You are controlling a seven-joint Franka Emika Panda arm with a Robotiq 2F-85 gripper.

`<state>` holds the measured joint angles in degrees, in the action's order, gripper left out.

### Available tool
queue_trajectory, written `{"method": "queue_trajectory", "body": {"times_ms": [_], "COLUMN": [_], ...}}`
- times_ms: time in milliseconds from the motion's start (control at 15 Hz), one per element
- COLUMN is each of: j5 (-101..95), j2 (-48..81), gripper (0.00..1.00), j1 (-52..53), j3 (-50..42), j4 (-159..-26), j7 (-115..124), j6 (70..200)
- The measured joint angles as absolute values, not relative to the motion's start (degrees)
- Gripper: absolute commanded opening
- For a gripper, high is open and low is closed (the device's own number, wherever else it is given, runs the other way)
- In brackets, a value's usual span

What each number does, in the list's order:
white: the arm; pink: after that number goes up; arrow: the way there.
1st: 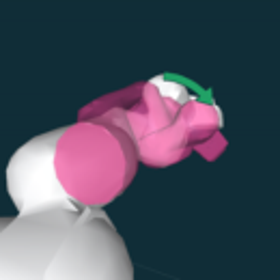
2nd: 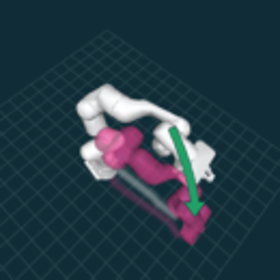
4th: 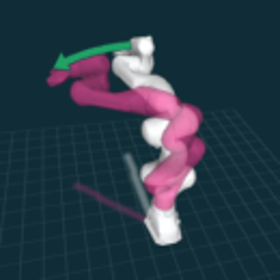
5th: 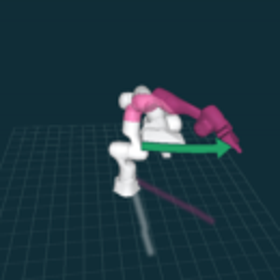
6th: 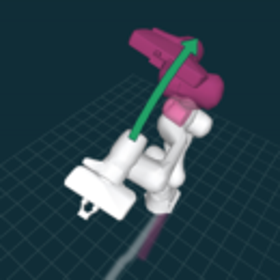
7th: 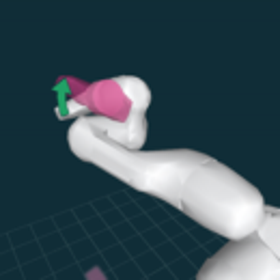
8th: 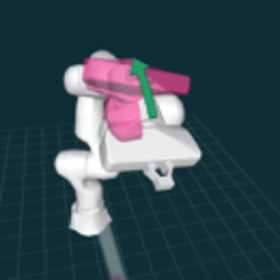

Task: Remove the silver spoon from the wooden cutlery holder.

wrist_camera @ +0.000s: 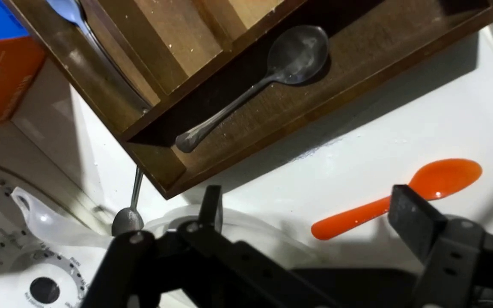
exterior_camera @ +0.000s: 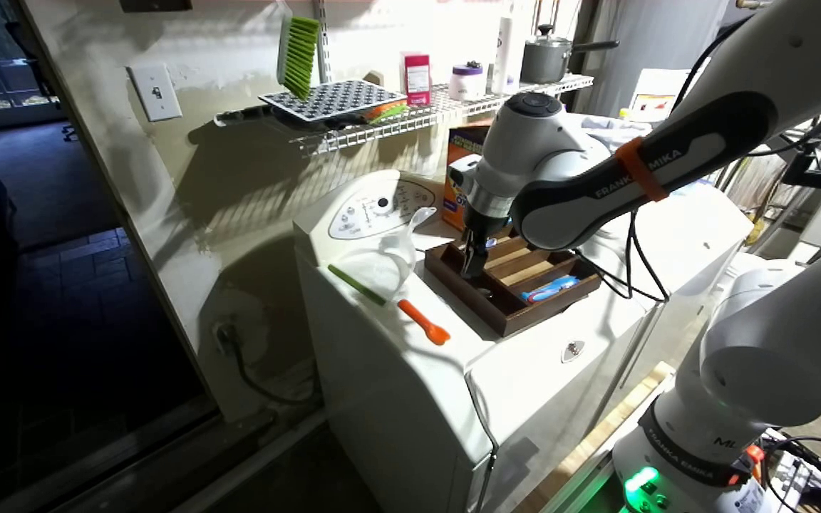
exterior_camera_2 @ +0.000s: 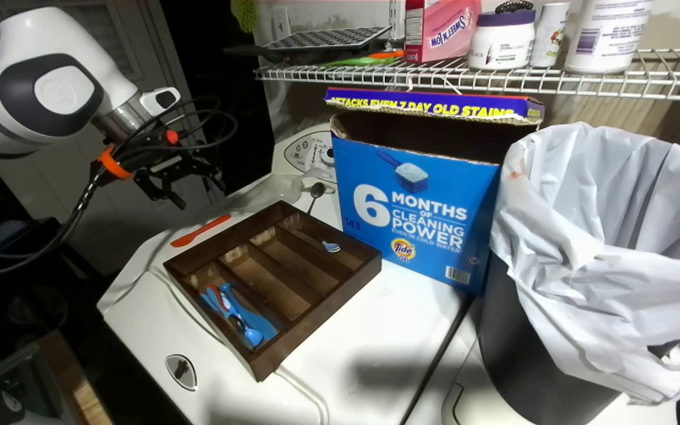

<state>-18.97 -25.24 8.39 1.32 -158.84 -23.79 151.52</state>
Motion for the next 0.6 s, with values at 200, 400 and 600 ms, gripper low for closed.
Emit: {"method": "queue_trajectory", "body": {"times_ms": [200,400,600], "j5": [-18.44,-18.43,-18.43], "j2": [-22.41,-20.27,-18.55], "gripper": [1.00,1.00,1.00], "j1": [8.45,8.42,8.39], "j3": [-0.89,-2.49,-3.31], "j4": [-158.85,-158.83,-158.82], "j7": [-26.17,-29.14,-32.15], "j6": [150.96,150.96,150.96]}}
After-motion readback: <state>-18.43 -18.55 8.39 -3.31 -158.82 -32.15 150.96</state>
